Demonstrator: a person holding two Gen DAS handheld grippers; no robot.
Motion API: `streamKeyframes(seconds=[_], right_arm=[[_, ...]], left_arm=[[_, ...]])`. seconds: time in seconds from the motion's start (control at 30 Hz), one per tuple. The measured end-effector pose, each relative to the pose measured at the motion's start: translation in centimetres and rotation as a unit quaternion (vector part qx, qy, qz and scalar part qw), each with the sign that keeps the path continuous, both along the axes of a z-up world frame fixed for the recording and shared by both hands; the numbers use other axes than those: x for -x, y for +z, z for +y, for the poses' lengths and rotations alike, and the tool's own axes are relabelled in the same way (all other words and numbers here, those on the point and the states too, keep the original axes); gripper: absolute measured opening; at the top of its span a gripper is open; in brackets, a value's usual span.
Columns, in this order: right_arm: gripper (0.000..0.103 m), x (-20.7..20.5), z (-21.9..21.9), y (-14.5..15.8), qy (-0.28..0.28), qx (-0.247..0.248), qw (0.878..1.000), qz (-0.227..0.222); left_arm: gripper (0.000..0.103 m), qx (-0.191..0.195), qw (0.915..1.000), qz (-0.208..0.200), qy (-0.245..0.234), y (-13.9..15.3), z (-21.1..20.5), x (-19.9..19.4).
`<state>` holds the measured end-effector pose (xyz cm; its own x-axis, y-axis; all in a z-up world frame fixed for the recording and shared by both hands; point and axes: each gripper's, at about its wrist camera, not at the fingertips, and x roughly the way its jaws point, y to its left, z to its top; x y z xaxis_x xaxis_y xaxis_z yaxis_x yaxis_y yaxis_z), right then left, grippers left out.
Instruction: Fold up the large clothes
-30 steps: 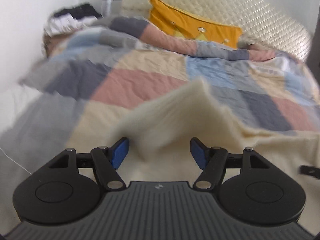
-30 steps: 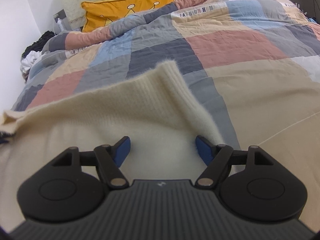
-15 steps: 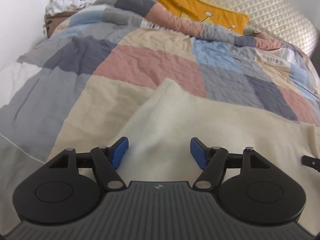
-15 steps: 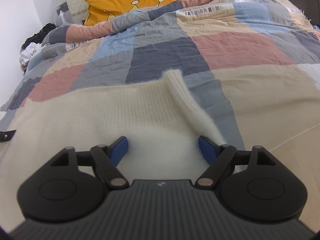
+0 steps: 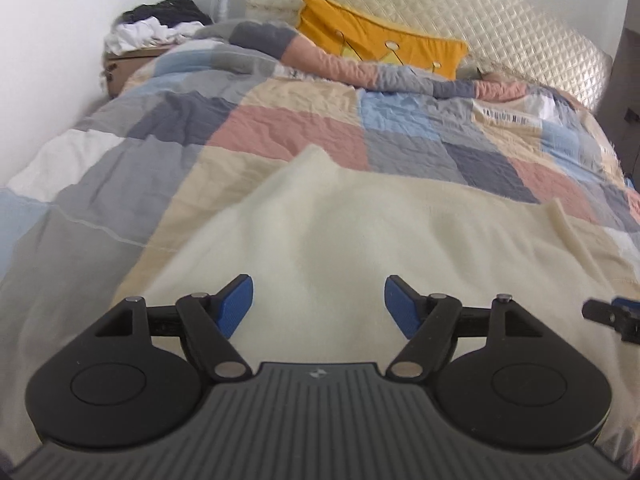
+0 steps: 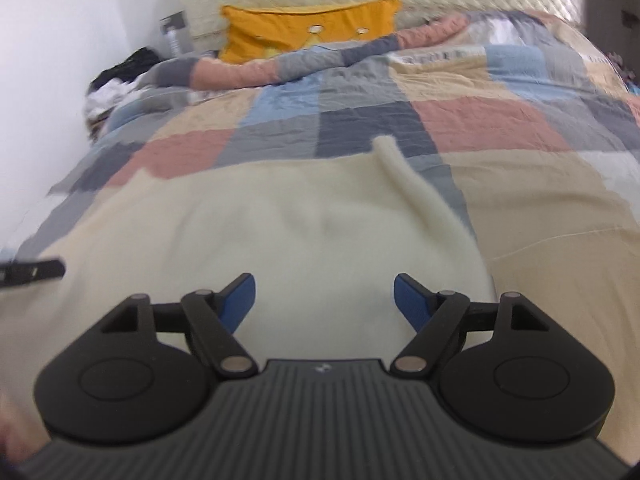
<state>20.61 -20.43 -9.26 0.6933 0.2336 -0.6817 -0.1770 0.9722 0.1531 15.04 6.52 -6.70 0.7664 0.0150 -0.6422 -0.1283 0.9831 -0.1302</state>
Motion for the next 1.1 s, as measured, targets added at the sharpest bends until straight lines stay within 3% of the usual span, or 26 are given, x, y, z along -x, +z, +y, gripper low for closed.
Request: streamKeyframes(seconds=[0.1,0.27,0.4,0.57,0.77,0.9,1.03,1.1], right_arm=[[0.078,2.5,-0.3,0.8,-0.001,-0.001,1.000,-0.009],[0.078,4.5,-0.7,1.2,-0.012,-0.017,1.000,-0.006],[0.078,3.5,-0.4,0.2,-0.015,0.024,1.000,0.013],[0.082,2.2,-0.5,-2.1,-0.014,0.011,0.998,0.055],[0.081,3.2,-0.9,-1.6,-0.024,-0.009,0.998,0.053],[0.081,4.6,-1.7,0.8,-0.005,-0.101,0.994,0.035],[0.080,5.6,-1.5,1.6,0.044,-0.223,0.971,0.078],[0.081,6.2,-1.1,1.5,0.056,-0.252,0.961,0.099]], left_arm=[[0.077,0.012,0.9999,-0.011,0.003,0.6,-0.1,2.1],[0.077,0.001,1.0000,0.001,-0.008,0.1,-1.1,3.5],[0.077,0.006,0.9991,0.040,0.010,-2.1,-0.3,2.3],[0.077,-0.008,0.9984,0.054,0.013,-3.3,-0.2,1.3],[0.077,0.000,0.9987,0.048,0.015,-3.3,0.1,1.5],[0.077,0.008,0.9989,0.044,0.017,-3.1,0.3,1.3],[0.077,0.012,0.9988,0.043,0.021,-3.1,0.3,1.2],[0.077,0.012,0.9988,0.043,0.021,-3.1,0.3,1.2]])
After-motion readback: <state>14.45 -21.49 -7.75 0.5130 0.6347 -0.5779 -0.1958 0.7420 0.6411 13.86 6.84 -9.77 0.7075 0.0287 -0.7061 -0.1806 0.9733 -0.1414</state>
